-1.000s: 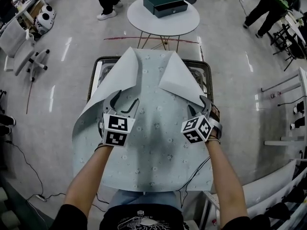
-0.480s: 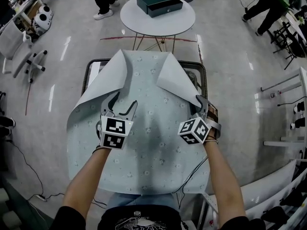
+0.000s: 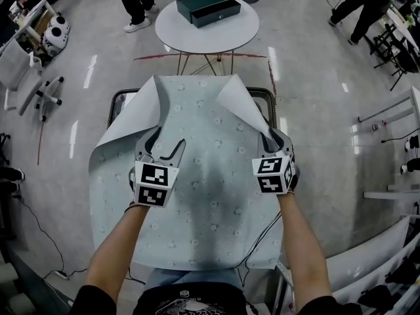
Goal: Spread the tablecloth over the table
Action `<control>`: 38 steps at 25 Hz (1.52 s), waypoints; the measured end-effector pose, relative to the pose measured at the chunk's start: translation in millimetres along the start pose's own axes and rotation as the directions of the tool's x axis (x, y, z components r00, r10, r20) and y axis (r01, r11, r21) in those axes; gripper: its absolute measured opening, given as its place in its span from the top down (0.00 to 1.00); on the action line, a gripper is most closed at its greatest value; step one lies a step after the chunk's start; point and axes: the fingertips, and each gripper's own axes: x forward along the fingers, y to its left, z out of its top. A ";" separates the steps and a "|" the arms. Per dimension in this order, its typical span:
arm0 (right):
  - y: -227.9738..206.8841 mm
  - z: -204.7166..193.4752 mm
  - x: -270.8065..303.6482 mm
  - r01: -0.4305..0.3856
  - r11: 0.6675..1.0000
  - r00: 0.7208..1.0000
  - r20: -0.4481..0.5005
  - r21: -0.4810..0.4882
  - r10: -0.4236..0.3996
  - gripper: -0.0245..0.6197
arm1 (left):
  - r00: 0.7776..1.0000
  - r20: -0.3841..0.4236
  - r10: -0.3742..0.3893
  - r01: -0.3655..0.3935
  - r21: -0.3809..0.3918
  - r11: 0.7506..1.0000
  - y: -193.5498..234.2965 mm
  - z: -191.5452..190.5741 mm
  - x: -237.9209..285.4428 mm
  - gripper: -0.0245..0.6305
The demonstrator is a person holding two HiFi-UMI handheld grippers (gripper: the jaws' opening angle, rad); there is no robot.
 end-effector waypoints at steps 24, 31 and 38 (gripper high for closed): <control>-64.0 -79.6 50.8 0.104 0.894 0.987 -0.156 0.436 -0.039 0.77 | 0.999 -0.046 0.002 0.000 0.025 1.000 -15.5 17.0 25.5 0.57; -71.4 -55.5 29.2 0.140 0.905 0.989 -0.109 0.401 -0.105 0.75 | 0.999 -0.040 0.011 -0.009 0.045 0.999 -6.4 13.0 19.9 0.57; -20.4 12.9 5.9 0.032 0.937 0.998 0.034 0.348 -0.046 0.75 | 0.997 -0.055 0.049 -0.043 0.108 0.993 38.2 -3.9 -5.3 0.57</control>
